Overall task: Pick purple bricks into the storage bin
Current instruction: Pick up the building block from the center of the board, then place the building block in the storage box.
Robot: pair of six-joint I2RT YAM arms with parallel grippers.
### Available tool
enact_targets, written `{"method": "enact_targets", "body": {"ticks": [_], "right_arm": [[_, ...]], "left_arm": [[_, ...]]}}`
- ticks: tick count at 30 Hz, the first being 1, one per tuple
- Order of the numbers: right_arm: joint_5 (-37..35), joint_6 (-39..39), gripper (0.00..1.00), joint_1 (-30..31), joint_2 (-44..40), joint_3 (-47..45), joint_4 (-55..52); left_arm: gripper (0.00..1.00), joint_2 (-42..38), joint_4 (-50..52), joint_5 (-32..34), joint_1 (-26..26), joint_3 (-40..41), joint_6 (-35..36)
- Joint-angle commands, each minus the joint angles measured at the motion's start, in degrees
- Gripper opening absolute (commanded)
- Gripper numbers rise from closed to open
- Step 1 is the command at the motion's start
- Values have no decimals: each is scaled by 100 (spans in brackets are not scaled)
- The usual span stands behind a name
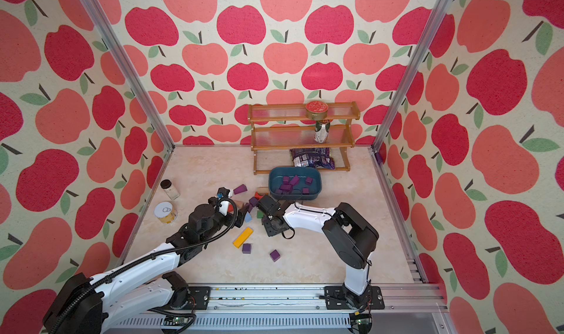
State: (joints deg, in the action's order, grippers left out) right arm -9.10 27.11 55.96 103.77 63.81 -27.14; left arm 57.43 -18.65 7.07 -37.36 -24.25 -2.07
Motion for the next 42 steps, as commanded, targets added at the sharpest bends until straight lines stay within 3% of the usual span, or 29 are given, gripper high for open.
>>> {"method": "enact_targets", "body": {"ticks": [1,11,22,42], "right_arm": [[-102,-36,31,-114,-386,-136,-31],[-59,-309,30,-582,-953,1,-10],[324,-778,30,-1591,-1294,647,164],[919,-816,28,-2696,784,2633,322]], "left_arm": [[99,62,20,-13,32,-10,-40],[99,67,37,-12,33,-27,-39],[99,93,20,-48,44,-29,-48],[99,69,73,-118,43,-53,-48]]}}
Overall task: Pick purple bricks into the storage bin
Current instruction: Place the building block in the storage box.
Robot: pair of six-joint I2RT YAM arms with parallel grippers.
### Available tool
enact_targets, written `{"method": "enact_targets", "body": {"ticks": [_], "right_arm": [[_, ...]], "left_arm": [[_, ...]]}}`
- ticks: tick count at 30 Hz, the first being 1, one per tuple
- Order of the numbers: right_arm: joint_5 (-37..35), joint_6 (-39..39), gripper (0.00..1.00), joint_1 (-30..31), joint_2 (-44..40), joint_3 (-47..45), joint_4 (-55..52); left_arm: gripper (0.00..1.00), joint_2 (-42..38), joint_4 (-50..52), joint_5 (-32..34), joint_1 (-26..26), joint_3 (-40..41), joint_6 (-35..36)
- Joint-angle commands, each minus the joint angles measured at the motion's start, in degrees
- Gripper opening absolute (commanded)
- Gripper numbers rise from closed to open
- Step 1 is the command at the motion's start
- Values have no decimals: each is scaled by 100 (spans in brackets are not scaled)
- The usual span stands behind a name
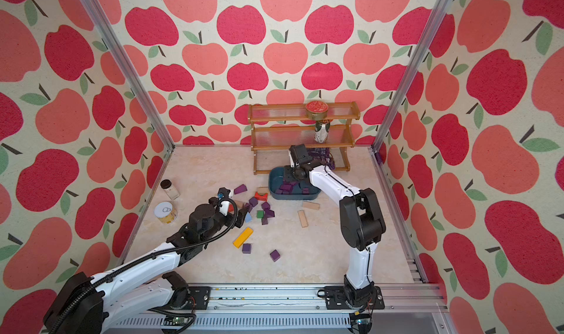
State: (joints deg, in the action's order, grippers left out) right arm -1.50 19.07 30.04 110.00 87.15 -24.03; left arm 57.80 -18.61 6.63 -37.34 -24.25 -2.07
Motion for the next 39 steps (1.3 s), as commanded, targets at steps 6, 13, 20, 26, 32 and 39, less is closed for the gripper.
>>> {"method": "enact_targets", "body": {"ticks": [6,13,20,26,32,39], "right_arm": [[223,13,28,-294,473,564,-59],[351,-7,36,-389,512,474,50],[275,-88,54,-385,220,112,325],[269,-154,56,-306,-121,-150,266],[190,-302,56,133,-1097,-1197,267],[-131,-198,56,1003,-2291,-2381,-164]], "left_arm": [[99,29,61,-85,39,-53,-57],[99,47,56,-92,36,-53,-61],[99,116,41,-118,37,-67,-75],[99,117,49,-127,42,-80,-75],[99,93,59,-134,41,-71,-74],[99,141,51,-177,39,-88,-49]]}}
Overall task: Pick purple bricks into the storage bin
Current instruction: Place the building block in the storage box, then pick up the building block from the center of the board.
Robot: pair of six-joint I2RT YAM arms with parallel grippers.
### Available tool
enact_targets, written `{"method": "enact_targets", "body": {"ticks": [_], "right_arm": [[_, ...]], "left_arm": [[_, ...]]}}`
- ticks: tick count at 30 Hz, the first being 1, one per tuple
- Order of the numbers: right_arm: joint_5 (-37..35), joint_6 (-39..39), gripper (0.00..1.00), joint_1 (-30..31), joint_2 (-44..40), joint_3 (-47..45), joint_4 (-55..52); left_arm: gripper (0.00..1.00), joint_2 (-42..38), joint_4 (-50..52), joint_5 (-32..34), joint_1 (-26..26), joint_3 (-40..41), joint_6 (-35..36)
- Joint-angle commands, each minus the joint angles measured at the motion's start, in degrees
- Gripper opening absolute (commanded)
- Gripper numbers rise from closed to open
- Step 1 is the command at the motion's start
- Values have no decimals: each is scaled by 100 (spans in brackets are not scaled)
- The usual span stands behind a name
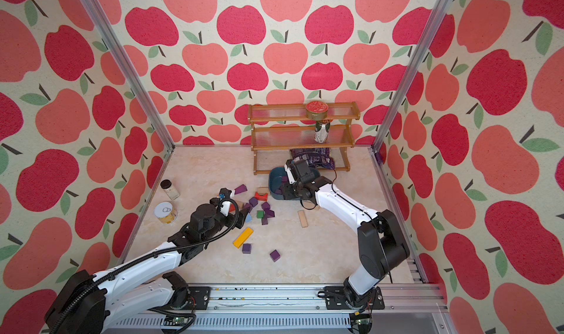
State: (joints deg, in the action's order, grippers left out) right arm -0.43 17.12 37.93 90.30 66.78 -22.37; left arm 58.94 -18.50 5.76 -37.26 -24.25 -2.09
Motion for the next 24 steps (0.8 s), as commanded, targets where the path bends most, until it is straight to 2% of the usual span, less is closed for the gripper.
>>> {"method": "enact_targets", "body": {"ticks": [1,11,17,24], "right_arm": [[-292,36,56,385,-465,-497,-346],[-894,530,58,1650,-1493,-1435,-187],[-1115,549,58,2157,-1716,-1658,-467],[-1072,752,59,2693,-1929,-1958,-285]], "left_arm": [[99,39,48,-109,31,-93,-42],[99,280,41,205,38,-132,-83],[99,320,-2,285,43,-121,-106],[99,492,23,285,49,-159,-133]]}}
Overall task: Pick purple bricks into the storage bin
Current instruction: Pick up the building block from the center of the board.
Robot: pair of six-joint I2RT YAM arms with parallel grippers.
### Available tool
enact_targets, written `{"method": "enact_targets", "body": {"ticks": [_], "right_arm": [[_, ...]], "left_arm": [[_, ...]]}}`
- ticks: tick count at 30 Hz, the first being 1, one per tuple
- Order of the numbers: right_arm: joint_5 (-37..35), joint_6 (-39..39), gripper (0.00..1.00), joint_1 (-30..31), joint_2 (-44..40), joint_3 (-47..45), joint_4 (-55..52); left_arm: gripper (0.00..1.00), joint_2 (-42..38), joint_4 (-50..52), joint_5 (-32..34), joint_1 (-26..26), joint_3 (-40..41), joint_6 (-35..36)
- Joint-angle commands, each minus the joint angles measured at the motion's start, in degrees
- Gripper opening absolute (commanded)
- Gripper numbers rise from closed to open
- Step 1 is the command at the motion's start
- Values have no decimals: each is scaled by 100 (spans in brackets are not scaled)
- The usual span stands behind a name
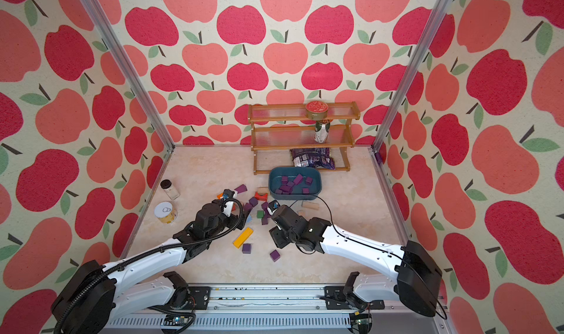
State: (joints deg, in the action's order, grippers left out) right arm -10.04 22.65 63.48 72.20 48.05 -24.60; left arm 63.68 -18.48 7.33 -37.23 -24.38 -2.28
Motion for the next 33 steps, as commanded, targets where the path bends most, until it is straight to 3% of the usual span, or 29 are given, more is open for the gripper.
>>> {"method": "enact_targets", "body": {"ticks": [1,33], "right_arm": [[-108,215,59,208,-110,-84,-78],[-298,683,59,833,526,-241,-309]], "left_arm": [[99,21,20,138,48,-146,-114],[99,39,51,216,62,-152,-176]]}}
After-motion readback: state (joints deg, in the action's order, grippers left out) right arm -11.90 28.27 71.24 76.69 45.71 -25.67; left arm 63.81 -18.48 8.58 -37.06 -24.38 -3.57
